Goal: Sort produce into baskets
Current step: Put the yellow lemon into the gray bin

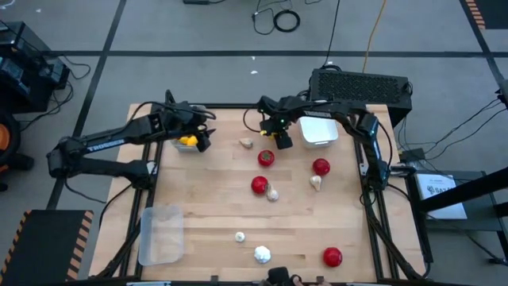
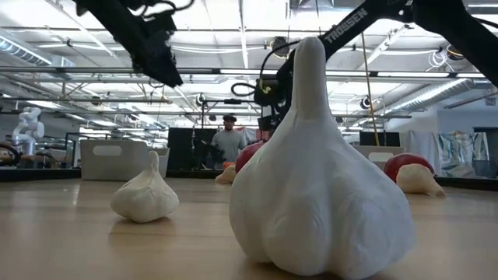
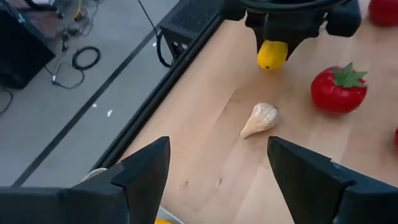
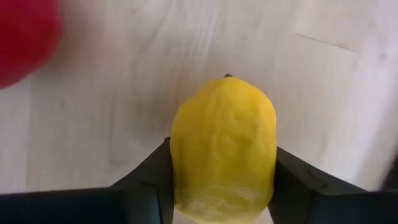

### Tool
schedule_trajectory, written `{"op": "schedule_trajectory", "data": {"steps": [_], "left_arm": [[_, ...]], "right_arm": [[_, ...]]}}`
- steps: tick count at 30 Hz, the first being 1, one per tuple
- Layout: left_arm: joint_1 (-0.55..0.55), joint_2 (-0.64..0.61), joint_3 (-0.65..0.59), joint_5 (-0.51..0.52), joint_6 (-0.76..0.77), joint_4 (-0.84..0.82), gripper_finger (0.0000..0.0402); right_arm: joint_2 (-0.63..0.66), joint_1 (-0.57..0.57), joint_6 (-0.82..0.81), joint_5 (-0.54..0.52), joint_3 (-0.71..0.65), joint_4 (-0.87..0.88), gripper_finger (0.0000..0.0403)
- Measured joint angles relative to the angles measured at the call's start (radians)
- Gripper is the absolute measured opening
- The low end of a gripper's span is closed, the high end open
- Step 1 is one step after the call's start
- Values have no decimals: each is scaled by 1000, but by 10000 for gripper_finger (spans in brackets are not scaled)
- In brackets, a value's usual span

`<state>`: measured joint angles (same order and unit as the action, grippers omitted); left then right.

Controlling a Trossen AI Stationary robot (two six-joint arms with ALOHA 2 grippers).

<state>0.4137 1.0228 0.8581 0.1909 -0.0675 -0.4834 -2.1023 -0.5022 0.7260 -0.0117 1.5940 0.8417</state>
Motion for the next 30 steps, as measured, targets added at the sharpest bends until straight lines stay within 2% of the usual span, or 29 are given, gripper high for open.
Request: {"op": "schedule_trajectory", "data": {"steps": [5, 9, 13, 15, 20, 22, 26, 30], "left_arm": [[-4, -99, -27, 0, 6, -8, 276], [-4, -183, -121, 0, 12, 37, 276], [-4, -256, -194, 7, 29, 78, 276], [-4, -286, -203, 60, 29, 77, 276], [-3, -359, -203, 366, 36, 86, 276], [-1, -381, -203, 457, 36, 84, 276], [9, -415, -203, 491, 35, 79, 276], [17, -428, -203, 494, 36, 78, 276]], "right_arm": [[74, 0, -18, -103, 0, -11, 162], [137, 11, -85, -113, 0, -118, 179], [168, 39, -260, 15, 0, -322, 182], [167, 56, -380, 98, 0, -441, 181], [91, 125, -609, 207, 1, -799, 179], [40, 155, -682, 245, 1, -969, 179], [-63, 201, -784, 243, 31, -1244, 178], [-202, 210, -863, 192, 176, -1300, 178]]}}
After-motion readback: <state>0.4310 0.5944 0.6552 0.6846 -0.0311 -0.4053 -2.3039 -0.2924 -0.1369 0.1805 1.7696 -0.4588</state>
